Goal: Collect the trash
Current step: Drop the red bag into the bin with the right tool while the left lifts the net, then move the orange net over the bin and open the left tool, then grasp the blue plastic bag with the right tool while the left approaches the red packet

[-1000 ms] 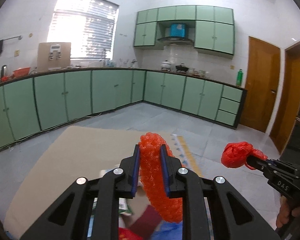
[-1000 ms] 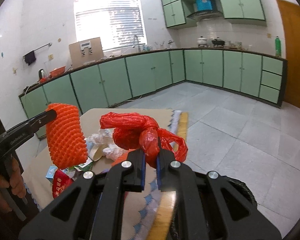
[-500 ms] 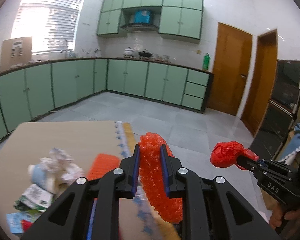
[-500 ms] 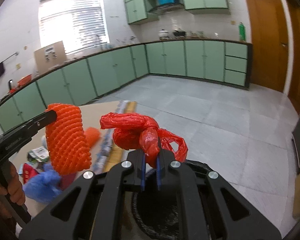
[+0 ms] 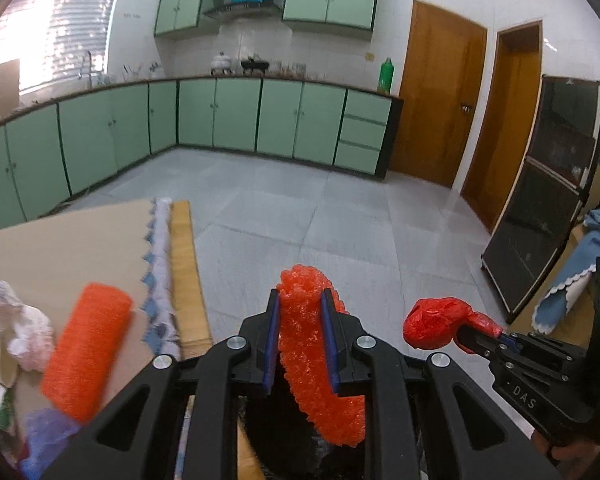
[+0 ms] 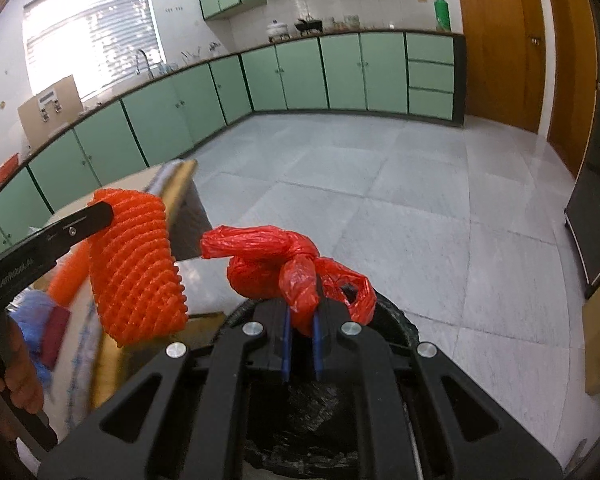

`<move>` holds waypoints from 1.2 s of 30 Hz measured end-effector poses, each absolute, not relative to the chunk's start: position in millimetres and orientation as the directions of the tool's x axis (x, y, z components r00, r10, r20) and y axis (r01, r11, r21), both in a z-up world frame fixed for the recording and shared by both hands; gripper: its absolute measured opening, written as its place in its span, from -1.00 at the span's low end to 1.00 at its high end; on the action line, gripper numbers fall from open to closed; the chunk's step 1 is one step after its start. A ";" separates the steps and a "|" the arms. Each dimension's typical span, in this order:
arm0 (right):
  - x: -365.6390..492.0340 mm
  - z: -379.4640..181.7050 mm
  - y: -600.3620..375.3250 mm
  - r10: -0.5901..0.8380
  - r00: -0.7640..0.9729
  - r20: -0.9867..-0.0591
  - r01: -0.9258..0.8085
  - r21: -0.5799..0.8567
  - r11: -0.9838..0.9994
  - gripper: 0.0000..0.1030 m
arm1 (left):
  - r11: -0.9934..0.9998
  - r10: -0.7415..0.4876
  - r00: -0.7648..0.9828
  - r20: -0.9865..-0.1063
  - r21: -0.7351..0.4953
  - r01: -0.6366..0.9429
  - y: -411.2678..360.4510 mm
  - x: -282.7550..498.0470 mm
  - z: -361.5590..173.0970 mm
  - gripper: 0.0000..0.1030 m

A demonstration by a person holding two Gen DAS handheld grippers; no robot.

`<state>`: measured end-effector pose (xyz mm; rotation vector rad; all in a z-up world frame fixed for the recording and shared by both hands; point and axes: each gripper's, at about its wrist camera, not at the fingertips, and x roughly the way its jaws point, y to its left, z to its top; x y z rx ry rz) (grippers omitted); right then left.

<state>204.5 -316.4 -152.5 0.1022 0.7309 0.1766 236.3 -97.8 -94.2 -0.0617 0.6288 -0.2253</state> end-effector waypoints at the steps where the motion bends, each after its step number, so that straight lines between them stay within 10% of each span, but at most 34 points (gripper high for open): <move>1: 207.5 -156.6 -317.4 0.194 0.725 -0.661 -0.122 0.154 0.980 -0.79 | 0.974 -0.227 0.778 -0.586 -0.121 0.193 -100.9 238.7 -99.5 -0.62; 18: 202.4 -138.5 -320.2 0.083 0.791 -0.607 -0.032 0.094 0.995 0.76 | 0.982 -0.190 0.795 -0.577 -0.108 0.157 -88.3 230.3 -86.4 0.35; 36: 133.9 -72.8 -208.8 0.323 0.824 -0.465 -0.263 0.192 0.946 0.86 | 0.985 0.139 0.848 -0.512 -0.012 -0.169 69.1 88.8 -34.7 0.54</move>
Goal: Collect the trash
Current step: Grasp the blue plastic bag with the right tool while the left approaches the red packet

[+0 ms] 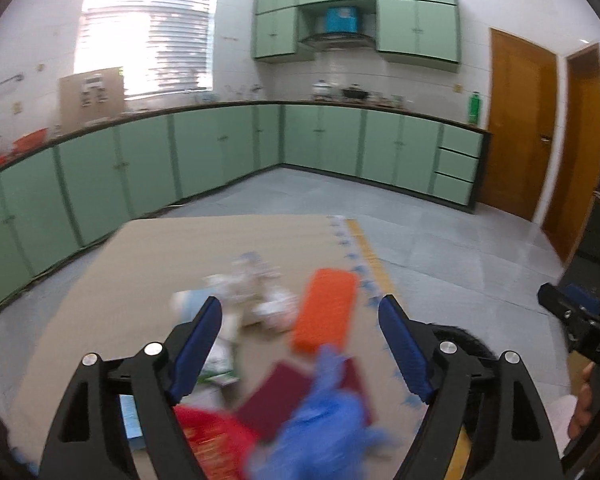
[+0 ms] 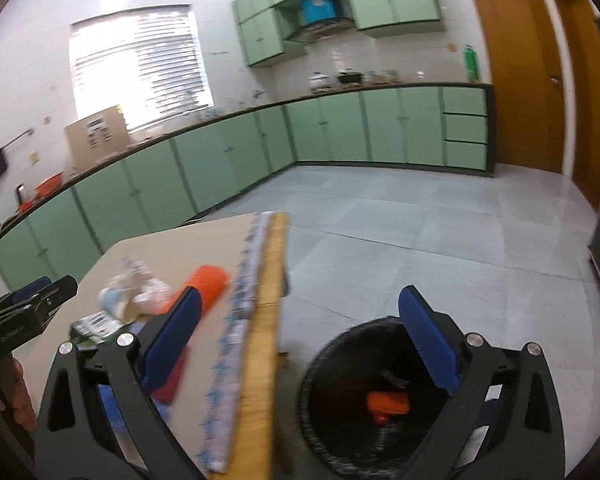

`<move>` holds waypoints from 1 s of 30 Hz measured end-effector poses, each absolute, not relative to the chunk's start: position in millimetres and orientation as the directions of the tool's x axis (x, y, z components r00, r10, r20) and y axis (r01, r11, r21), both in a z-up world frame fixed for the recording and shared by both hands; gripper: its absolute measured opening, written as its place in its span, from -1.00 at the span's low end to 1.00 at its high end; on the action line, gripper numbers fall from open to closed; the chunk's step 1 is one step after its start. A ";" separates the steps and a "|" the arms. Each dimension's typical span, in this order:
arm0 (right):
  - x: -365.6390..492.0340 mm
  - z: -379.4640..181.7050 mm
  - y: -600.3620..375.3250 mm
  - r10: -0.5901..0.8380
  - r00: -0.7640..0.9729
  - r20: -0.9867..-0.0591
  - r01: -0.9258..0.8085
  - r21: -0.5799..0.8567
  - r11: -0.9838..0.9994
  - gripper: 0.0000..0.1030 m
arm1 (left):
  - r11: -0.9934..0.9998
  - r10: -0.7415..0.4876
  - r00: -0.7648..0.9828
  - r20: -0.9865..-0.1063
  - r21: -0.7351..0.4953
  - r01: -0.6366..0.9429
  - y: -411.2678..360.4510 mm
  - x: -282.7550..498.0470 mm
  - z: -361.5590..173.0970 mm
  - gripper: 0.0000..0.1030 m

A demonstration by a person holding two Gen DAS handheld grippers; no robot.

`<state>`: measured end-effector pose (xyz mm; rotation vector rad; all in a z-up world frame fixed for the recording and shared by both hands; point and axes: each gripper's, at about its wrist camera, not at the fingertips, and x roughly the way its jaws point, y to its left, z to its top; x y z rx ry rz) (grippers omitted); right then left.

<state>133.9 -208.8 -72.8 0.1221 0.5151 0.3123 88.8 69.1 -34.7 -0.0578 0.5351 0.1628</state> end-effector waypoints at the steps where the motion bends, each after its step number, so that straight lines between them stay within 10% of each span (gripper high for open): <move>1: 130.0 -72.6 -198.9 0.346 0.819 -0.458 -0.285 0.199 0.938 0.86 | 0.981 0.162 0.844 -0.511 -0.006 -0.192 77.0 82.0 -35.3 0.54; 30: 76.6 -123.5 -41.5 0.487 0.707 -0.514 -0.502 0.121 0.856 0.85 | 0.922 0.313 0.771 -0.555 -0.019 -0.388 171.1 6.8 -91.9 0.54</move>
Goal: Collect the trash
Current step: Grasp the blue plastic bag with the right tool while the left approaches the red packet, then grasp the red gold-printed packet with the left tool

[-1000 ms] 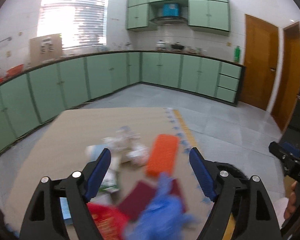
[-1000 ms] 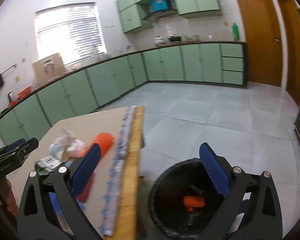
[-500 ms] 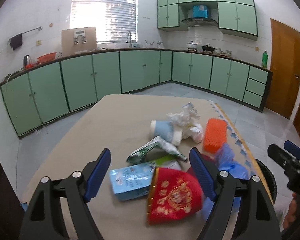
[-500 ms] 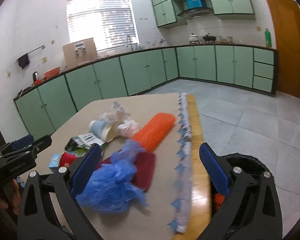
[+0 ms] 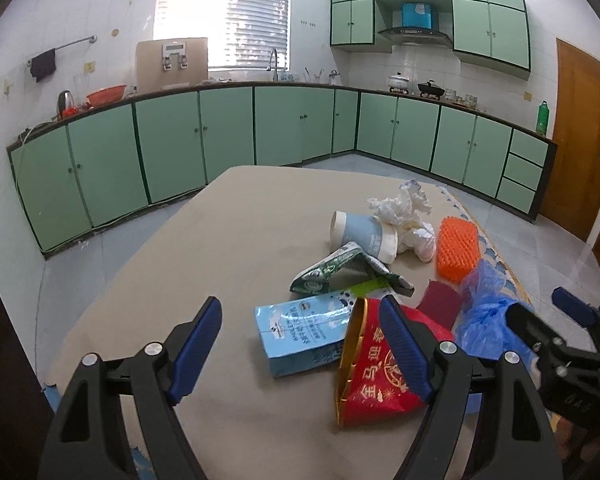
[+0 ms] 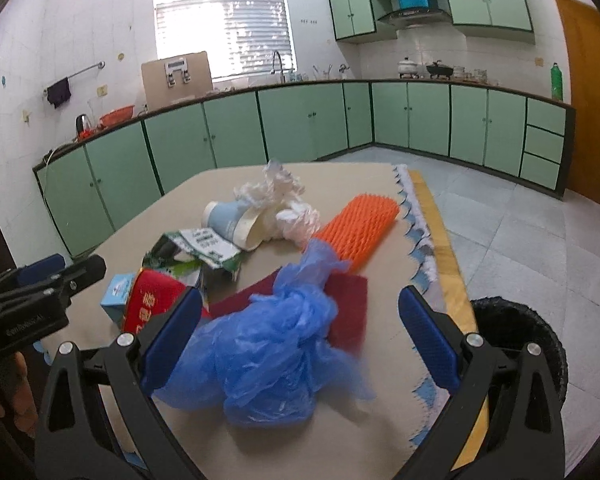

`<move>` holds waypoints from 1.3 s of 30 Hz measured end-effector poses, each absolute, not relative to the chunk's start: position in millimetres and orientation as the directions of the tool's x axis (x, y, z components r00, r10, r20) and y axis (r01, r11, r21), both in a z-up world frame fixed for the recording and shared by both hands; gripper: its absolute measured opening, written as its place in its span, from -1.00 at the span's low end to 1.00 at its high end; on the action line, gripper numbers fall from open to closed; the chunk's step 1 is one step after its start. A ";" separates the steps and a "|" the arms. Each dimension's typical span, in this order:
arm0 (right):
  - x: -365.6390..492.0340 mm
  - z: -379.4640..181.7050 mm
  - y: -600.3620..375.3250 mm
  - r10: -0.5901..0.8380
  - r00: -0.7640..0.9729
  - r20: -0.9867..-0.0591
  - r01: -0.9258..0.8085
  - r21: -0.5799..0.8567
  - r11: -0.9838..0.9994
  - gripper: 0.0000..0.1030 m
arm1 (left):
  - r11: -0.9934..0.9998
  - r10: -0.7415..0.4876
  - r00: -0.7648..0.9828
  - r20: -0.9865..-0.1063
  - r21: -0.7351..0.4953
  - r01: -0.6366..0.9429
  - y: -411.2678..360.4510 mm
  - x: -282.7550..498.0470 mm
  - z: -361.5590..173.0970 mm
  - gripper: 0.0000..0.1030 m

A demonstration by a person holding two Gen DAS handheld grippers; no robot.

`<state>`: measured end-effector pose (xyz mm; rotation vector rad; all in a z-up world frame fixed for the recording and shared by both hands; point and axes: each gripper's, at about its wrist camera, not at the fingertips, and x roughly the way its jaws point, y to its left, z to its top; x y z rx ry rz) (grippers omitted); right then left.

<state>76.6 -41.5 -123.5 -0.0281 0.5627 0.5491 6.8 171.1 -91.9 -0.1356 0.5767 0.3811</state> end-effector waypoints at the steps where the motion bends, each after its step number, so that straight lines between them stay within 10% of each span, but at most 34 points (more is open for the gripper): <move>1: 76.5 -125.6 -39.7 0.490 0.700 -0.520 -0.505 0.124 0.854 0.85 | 0.921 0.312 0.769 -0.557 -0.020 -0.389 171.9 6.1 -93.1 0.54; 19: 72.5 -143.5 -33.5 0.573 0.572 -0.587 -0.608 0.165 0.777 -0.40 | 0.928 0.290 0.767 -0.572 -0.028 -0.372 167.2 4.9 -97.7 0.54; 39: 77.5 -103.4 -78.2 0.534 0.678 -0.505 -0.550 0.134 0.825 -0.49 | 0.951 0.204 0.767 -0.608 -0.062 -0.302 133.4 27.5 -107.4 0.73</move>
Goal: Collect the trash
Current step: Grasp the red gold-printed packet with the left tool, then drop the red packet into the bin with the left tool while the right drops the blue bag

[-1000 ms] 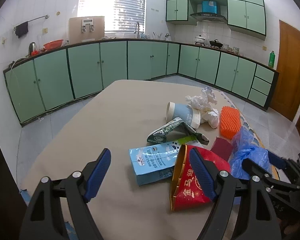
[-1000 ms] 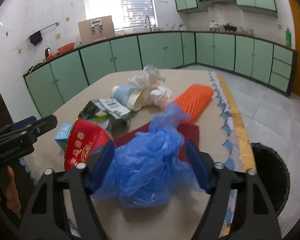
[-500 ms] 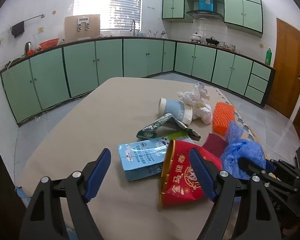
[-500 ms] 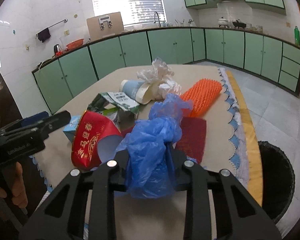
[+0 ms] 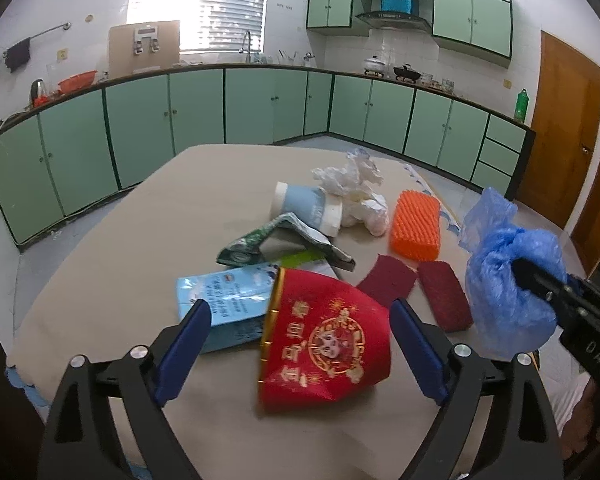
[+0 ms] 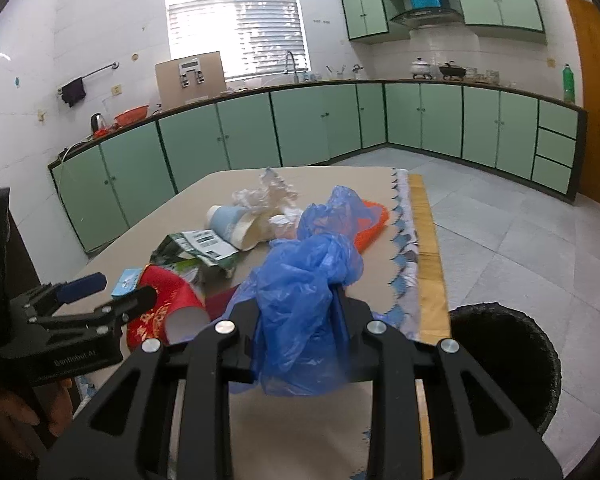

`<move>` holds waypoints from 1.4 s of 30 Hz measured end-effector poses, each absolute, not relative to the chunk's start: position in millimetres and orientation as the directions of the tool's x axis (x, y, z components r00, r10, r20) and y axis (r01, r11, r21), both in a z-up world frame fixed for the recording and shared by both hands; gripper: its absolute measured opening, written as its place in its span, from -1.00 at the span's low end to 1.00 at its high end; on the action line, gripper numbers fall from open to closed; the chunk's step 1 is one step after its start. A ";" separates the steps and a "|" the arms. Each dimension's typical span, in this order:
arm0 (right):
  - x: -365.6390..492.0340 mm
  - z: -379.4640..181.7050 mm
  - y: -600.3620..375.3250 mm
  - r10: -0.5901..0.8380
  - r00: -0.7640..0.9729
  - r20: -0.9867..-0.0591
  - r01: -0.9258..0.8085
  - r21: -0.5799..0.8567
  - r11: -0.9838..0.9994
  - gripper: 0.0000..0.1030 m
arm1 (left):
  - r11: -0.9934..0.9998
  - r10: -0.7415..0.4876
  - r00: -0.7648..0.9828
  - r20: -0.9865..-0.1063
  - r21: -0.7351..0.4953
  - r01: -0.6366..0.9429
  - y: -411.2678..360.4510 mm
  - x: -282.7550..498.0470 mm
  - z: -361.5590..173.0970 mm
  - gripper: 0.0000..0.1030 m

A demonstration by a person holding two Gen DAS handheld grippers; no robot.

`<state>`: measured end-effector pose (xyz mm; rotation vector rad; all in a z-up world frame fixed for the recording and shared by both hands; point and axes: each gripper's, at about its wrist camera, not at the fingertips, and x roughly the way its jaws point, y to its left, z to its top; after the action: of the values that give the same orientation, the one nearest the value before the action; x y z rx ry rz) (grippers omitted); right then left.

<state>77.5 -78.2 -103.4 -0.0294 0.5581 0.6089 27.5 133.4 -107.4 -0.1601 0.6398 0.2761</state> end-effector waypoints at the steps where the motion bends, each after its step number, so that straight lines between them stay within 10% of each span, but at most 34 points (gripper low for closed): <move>1: 78.7 -103.7 -79.5 0.532 0.680 -0.505 -0.546 0.135 0.827 -0.49 | 0.951 0.206 0.764 -0.612 -0.059 -0.304 132.0 29.4 -109.0 0.73; 19: 87.7 -111.1 -82.5 0.520 0.677 -0.521 -0.529 0.146 0.836 -0.49 | 0.952 0.179 0.721 -0.669 -0.068 -0.300 124.8 44.8 -130.9 0.75; 23: 89.2 -111.3 -82.4 0.518 0.676 -0.525 -0.528 0.146 0.837 -0.49 | 0.952 0.155 0.714 -0.683 -0.090 -0.293 126.4 46.6 -135.3 0.40; 42: 87.8 -100.5 -94.8 0.508 0.705 -0.495 -0.510 0.144 0.848 -0.49 | 0.964 0.149 0.809 -0.568 -0.099 -0.247 113.2 39.8 -88.6 0.25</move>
<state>87.8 -94.8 -100.5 -0.0034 0.5488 0.5655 39.8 113.2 -88.6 -0.1721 0.5916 0.2128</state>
